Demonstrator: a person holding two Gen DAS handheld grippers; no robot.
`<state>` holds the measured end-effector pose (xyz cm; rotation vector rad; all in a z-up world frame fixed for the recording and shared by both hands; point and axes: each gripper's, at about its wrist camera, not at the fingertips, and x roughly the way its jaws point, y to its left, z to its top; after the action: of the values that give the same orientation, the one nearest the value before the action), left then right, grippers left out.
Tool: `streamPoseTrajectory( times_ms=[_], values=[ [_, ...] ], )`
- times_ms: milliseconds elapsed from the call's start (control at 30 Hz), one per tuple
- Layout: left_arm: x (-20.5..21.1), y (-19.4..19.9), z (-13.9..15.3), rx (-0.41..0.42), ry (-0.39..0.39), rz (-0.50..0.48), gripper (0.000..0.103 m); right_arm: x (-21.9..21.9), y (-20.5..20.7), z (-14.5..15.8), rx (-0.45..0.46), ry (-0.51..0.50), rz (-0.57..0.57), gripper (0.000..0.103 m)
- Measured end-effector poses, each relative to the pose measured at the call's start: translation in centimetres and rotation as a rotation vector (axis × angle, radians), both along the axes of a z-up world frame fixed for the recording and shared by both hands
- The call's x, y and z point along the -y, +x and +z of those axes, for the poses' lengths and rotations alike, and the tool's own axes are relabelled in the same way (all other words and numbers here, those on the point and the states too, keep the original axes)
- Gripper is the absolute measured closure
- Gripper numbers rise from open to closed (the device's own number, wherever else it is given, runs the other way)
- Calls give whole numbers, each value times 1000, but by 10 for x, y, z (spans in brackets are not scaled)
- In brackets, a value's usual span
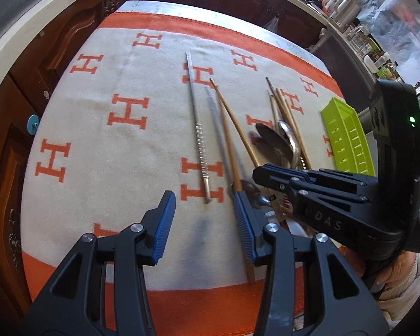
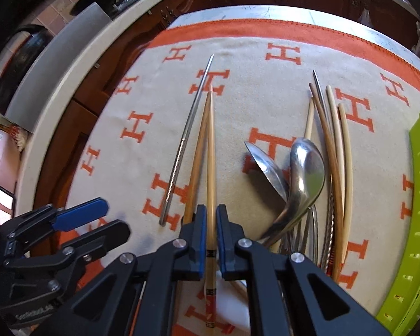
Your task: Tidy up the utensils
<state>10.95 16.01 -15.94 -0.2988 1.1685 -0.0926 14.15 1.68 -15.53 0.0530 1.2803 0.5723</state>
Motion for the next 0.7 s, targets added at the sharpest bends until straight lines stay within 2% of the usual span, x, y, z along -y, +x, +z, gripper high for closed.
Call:
streamPoseTrajectory(
  times_ms=[167,333,567,700],
  values=[
    [10,11,2,14,-34,-20,63,25,-11,12,-12,80,-50,96],
    [17,34,-9,-4,-59,-18,63,54,-26,23,-4,140,-103,96],
    [37,65,-23,-21,-15,-25,64,89,-36,27,2,184,-160,97],
    [48,76,-33,-37,25,-26,84,101,-41,27,6,198,-180,97]
  ],
)
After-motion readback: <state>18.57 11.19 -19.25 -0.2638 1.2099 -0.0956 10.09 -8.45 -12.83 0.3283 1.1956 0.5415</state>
